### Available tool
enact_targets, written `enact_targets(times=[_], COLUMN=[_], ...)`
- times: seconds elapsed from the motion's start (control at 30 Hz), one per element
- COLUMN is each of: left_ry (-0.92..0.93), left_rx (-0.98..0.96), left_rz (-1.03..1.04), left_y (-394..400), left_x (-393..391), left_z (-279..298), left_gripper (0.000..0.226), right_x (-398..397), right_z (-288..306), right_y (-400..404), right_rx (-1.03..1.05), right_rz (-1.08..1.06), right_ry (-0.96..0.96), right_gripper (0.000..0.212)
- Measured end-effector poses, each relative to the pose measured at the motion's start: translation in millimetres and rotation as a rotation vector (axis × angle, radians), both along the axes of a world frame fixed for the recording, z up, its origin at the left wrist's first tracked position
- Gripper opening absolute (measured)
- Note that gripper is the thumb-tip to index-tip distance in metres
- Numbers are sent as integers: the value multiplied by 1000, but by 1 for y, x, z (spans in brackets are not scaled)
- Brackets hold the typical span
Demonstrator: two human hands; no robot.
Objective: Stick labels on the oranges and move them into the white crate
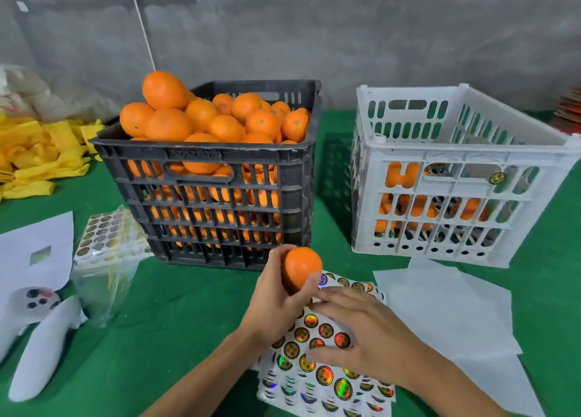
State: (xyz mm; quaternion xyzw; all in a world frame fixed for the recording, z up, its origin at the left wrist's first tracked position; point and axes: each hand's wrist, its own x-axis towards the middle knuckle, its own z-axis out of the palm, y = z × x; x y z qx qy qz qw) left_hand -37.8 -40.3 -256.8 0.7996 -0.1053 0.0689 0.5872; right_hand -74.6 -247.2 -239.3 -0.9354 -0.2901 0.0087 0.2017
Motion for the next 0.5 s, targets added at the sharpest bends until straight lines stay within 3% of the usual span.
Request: enact_targets(times=[0.27,0.5], left_ry=[9,16], left_rx=[-58,-169], left_rz=[-17,-33], left_y=[4,6], left_x=[-2,-8], left_z=[1,5], left_gripper=[60,54], right_x=[-3,-4], right_z=[-1,-3], right_y=[9,12], right_rx=[20,-38], right_rz=[0,-19], right_ry=[-19,-53], right_gripper=[60,72])
